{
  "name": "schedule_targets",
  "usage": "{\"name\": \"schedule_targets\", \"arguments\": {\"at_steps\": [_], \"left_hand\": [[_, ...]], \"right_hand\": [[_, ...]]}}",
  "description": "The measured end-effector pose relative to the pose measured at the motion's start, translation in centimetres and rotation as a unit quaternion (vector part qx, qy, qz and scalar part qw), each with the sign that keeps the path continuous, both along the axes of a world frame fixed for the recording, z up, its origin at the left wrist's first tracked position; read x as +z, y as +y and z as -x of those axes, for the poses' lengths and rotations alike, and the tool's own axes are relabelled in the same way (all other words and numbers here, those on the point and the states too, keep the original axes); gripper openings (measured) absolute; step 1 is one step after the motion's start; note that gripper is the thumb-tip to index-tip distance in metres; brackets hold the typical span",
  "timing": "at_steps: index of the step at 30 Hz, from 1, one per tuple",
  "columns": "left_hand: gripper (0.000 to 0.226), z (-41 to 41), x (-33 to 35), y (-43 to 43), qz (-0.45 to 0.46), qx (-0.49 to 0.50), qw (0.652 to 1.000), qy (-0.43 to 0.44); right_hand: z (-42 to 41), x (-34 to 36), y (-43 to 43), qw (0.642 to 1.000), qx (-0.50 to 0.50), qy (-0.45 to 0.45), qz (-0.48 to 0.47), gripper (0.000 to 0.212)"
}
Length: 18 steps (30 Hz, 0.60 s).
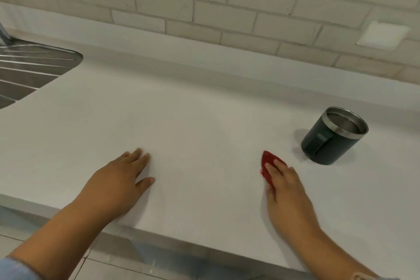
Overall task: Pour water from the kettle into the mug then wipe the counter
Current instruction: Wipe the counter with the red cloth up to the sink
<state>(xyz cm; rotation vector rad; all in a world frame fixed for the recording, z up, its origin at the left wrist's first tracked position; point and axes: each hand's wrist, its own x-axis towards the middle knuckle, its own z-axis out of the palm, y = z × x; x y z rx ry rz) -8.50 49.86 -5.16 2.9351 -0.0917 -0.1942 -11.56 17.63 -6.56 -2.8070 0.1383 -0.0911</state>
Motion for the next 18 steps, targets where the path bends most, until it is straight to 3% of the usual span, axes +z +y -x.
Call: {"name": "schedule_targets", "arguments": {"at_steps": [4,7,10,12,15,18], "left_hand": [[0.064,0.2,-0.1,0.0,-0.001,0.001,1.0,-0.007],[0.064,0.3,-0.2,0.2,0.007,0.001,1.0,-0.011],[0.061,0.6,-0.1,0.7,0.024,0.0,1.0,-0.013],[0.059,1.0,0.2,1.1,0.009,0.0,0.999,-0.043],[0.059,1.7,0.9,1.9,0.018,0.05,0.997,-0.053],[0.064,2.1,1.1,2.7,0.037,0.094,0.995,0.0]], "right_hand": [[-0.7,-0.9,6.5,0.996,0.08,-0.008,-0.037,0.052],[-1.6,-0.3,9.9,0.976,0.126,0.007,-0.18,0.049],[-2.5,1.8,8.8,0.92,0.06,-0.021,-0.387,0.041],[-2.6,3.0,5.8,0.903,0.005,-0.062,-0.425,0.037],[-1.3,3.9,0.0,0.926,0.001,-0.062,-0.373,0.034],[0.3,2.1,-4.4,0.994,0.004,0.002,-0.11,0.04]]}}
